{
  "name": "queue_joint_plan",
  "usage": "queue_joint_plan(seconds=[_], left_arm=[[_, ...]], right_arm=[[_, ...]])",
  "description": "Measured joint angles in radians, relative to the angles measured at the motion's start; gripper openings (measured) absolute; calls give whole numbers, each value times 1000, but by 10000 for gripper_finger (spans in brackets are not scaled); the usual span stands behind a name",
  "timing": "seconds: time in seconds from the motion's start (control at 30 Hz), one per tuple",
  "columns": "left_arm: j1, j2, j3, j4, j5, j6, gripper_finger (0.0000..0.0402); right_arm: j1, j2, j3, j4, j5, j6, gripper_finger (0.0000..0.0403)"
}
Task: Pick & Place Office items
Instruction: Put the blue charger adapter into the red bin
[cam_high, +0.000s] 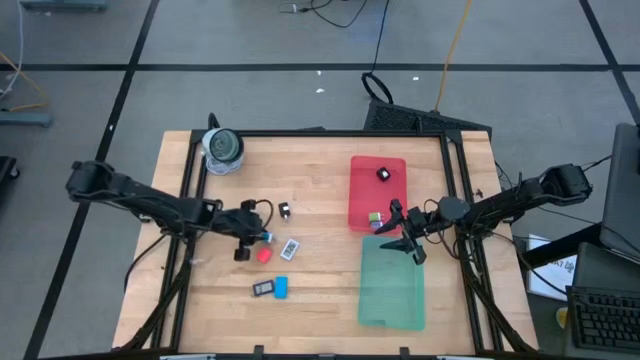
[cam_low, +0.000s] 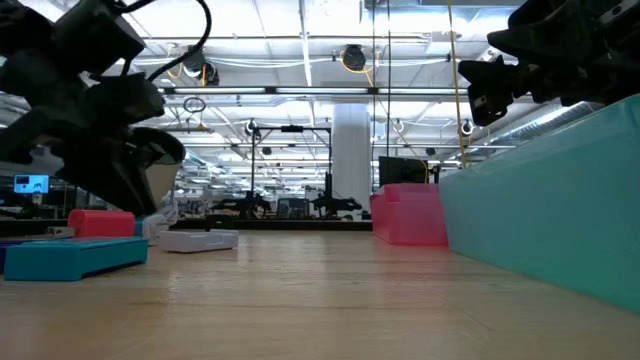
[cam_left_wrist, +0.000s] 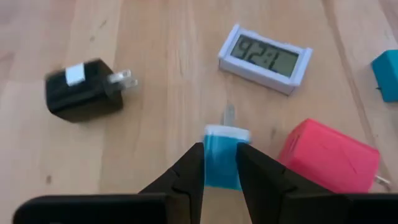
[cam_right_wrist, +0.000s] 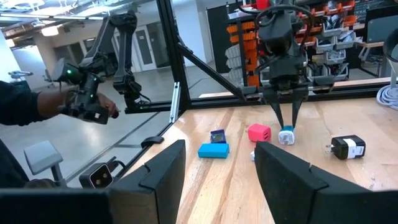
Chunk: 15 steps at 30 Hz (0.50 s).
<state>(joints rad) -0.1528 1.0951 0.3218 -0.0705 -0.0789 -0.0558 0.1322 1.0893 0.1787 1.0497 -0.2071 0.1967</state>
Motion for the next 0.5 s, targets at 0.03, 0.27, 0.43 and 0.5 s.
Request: queue_joint_plan(seconds=[0.03,0.27,0.43,0.5], left_arm=[[0,10,1,4,0,-20,93],[1,66,3,28,-37,-306,95],[0,98,4,26,-82,-342,136],[1,112,3,20,-106,-352,163]], right_arm=[[0,0,0,-2,0,0,180],[0,0,0,-6,0,0,180],[0,0,0,-7,0,0,180],[0,0,0,-7,0,0,180]])
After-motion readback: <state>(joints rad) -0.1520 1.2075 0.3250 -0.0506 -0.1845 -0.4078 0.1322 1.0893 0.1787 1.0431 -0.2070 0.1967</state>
